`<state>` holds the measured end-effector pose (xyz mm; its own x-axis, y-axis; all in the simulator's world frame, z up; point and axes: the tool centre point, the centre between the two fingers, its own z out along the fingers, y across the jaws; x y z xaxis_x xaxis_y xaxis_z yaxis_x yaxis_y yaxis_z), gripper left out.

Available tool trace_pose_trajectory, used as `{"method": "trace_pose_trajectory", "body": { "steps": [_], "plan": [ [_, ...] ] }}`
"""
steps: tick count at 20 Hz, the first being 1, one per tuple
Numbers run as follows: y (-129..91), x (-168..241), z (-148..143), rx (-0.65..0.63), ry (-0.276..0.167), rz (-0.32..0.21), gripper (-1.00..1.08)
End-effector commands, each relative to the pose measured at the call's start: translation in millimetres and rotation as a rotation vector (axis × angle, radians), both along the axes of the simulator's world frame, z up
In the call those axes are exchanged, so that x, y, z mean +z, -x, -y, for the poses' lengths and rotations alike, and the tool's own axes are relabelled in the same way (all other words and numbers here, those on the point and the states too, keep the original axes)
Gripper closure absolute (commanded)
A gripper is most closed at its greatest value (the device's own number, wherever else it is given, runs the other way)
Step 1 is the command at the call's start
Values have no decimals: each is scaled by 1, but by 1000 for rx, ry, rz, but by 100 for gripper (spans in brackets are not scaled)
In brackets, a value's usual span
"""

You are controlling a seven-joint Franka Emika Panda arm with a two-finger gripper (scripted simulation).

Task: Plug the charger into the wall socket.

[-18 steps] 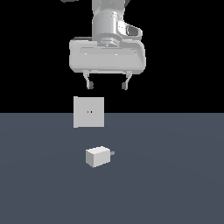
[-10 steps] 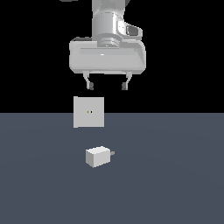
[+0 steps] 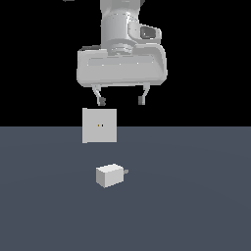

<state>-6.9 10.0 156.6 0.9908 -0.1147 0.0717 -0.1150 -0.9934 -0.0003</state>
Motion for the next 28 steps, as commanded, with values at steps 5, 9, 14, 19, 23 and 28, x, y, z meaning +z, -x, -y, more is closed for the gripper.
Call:
{"method": "trace_pose_trajectory", "body": {
  "steps": [5,9,14,19,23,28],
  "plan": [
    [14,-14,0,-126,14,30,-92],
    [22,-24,0,-205,23,49,-92],
    [31,-35,-1,-296,33,71,-92],
    [39,-45,-3,-384,44,91,-92],
    [45,-54,-5,-451,52,107,-92],
    [52,-64,-8,-533,63,126,-92]
  ]
}}
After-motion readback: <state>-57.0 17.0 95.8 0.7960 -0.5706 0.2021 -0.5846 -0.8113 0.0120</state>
